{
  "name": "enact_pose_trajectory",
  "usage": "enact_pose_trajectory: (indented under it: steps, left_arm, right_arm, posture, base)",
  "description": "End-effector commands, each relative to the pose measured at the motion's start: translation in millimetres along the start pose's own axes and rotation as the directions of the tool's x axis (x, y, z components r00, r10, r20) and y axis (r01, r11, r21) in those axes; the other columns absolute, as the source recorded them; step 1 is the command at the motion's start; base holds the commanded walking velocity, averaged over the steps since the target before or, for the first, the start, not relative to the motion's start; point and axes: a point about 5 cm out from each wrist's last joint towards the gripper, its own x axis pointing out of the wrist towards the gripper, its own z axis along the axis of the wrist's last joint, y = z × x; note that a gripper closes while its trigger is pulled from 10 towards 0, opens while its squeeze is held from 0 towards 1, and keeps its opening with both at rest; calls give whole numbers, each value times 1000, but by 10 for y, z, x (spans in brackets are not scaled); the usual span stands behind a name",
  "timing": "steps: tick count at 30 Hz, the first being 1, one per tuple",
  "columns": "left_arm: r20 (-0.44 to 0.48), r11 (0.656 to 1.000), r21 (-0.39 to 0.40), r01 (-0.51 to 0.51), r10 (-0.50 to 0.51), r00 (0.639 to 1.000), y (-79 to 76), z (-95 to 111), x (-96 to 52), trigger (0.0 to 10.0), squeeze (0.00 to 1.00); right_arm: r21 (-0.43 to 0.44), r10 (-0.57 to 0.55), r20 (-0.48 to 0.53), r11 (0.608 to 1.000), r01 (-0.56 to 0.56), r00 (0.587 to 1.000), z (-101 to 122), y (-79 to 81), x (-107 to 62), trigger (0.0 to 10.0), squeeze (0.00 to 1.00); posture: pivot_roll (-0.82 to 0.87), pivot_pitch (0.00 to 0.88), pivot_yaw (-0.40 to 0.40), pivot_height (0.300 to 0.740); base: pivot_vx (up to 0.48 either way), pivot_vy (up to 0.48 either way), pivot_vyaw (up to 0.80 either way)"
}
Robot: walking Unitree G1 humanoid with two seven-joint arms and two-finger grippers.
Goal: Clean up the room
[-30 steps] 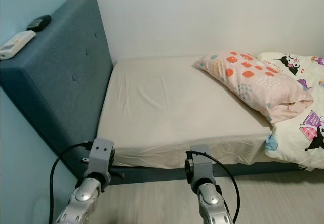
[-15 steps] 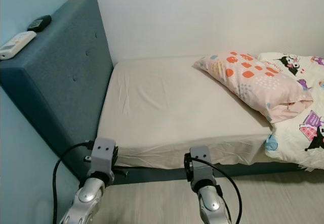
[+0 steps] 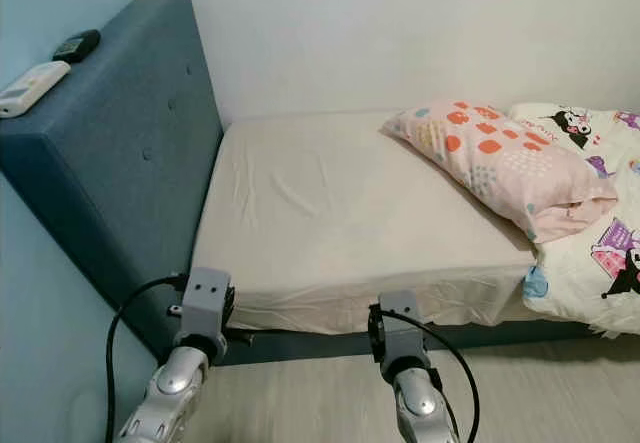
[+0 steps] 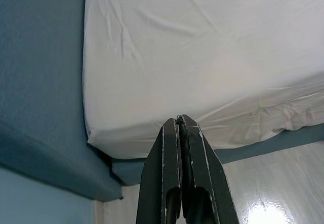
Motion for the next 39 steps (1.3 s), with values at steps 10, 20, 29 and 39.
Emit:
enact_pose_trajectory:
  steps: [10, 20, 29, 39]
  left_arm:
    - [-12, 1000, -13, 20, -21, 1000, 8, -9, -26, 10000, 0]
    - [-8, 999, -4, 42, -42, 999, -24, 13, -3, 10000, 0]
    - [-18, 998, 4, 70, -70, 997, -69, -14, -41, 10000, 0]
    - [-16, 997, 0, 82, -82, 997, -74, -7, -47, 10000, 0]
  right_arm:
    - [20, -11, -29, 1000, 12, 1000, -67, 9, -9, 10000, 0]
    - [8, -2, -28, 1000, 2, 1000, -47, -28, 20, 10000, 0]
    - [-40, 18, -113, 999, -23, 993, -165, 4, 10, 10000, 0]
    - [-31, 7, -100, 999, -10, 995, -143, -12, 23, 10000, 0]
  posture:
    - [28, 99, -20, 740]
    - [25, 88, -21, 740]
    - [20, 82, -28, 740]
    - [24, 71, -33, 740]
  base:
    - [0, 0, 0]
    - [0, 0, 0]
    - [0, 0, 0]
    - [0, 0, 0]
